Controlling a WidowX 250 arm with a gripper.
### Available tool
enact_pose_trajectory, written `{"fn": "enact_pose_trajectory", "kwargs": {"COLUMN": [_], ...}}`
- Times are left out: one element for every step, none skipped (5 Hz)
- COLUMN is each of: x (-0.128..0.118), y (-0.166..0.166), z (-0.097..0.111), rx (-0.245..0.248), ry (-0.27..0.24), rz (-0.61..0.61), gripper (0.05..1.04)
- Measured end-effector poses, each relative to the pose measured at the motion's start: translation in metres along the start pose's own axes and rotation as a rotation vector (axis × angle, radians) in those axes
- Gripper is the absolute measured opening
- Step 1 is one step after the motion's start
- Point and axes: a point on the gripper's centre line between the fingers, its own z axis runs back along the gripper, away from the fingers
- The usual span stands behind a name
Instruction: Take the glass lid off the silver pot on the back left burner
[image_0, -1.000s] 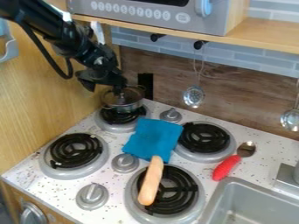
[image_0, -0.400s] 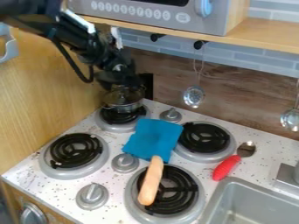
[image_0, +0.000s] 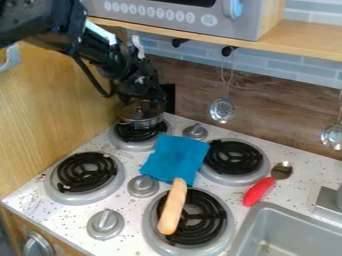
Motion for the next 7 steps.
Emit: {"fn": "enact_pose_trajectory", "kwargs": {"x": [0.004,0.002,0.002,-0.001,-0.002,-0.001,0.001], "y": [0.001,0.001,0.0,-0.001,-0.001,-0.001,0.0], "z": [-0.003,-0.005,-0.011,-0.016,-0.021,-0.022,-0.022], "rx": [0.009,0.012,0.013,0.016,0.019,0.022,0.029], "ry": [-0.007,-0.002,-0.002,0.005,0.007,0.005,0.004], "rz": [0.01,0.005,0.005,0.005,0.008,0.018,0.019], "gripper": [1.001,1.001,1.001,1.001,0.968,0.704,0.462]}}
